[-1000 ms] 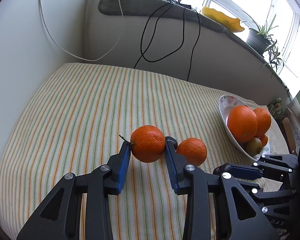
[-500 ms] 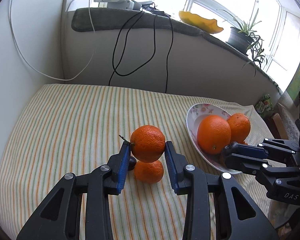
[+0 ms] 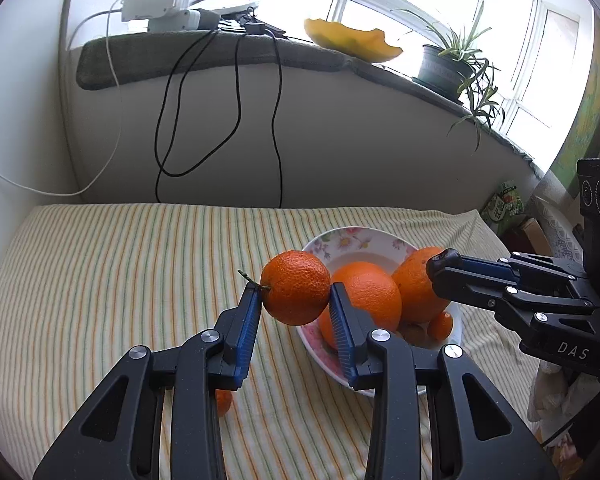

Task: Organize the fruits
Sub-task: 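Carry the plum and tangerine over the plate and open both grippers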

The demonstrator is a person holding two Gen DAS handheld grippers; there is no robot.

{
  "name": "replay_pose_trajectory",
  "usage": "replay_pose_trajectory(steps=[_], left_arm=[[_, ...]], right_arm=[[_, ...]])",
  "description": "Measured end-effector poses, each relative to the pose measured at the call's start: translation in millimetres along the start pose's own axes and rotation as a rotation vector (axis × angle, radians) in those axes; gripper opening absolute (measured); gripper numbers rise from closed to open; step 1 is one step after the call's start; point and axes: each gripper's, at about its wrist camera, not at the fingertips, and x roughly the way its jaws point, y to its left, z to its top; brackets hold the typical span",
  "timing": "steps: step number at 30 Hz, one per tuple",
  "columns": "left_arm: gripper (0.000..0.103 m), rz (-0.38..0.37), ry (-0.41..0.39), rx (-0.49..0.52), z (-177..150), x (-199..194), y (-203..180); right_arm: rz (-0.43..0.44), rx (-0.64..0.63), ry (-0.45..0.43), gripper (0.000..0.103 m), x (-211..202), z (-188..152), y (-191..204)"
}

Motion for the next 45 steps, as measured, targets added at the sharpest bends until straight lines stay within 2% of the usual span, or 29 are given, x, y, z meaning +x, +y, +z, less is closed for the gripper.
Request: replay_pose_trajectory(steps=[17, 36, 37, 38, 40, 45], left_arm=[[0.033, -0.055, 0.02, 0.031, 31, 41, -32], [0.034, -0.057, 0.027, 0.038, 33, 47, -34], [0.036, -0.057, 0.027, 0.04, 33, 47, -34], [0.04, -0.058, 0.024, 0.042, 33, 46, -35], [0.04, -0.055, 0.019, 0.043, 34, 45, -36], [0.041, -0.046, 0.007, 0.038, 35, 40, -35]], right_arm=[[-0.034, 0.054, 0.001, 0.023, 16, 22, -49], [-0.041, 0.046, 0.018, 0.023, 32, 24, -55], [-0.044, 0.048, 0.016, 0.025, 32, 24, -55], [-0.046, 0.05, 0.015, 0.033, 32, 24, -56], [-0.045, 0.054, 0.008, 0.049, 30, 23, -57], [-0.057, 0.063, -0.005, 0.051, 26, 24, -59]])
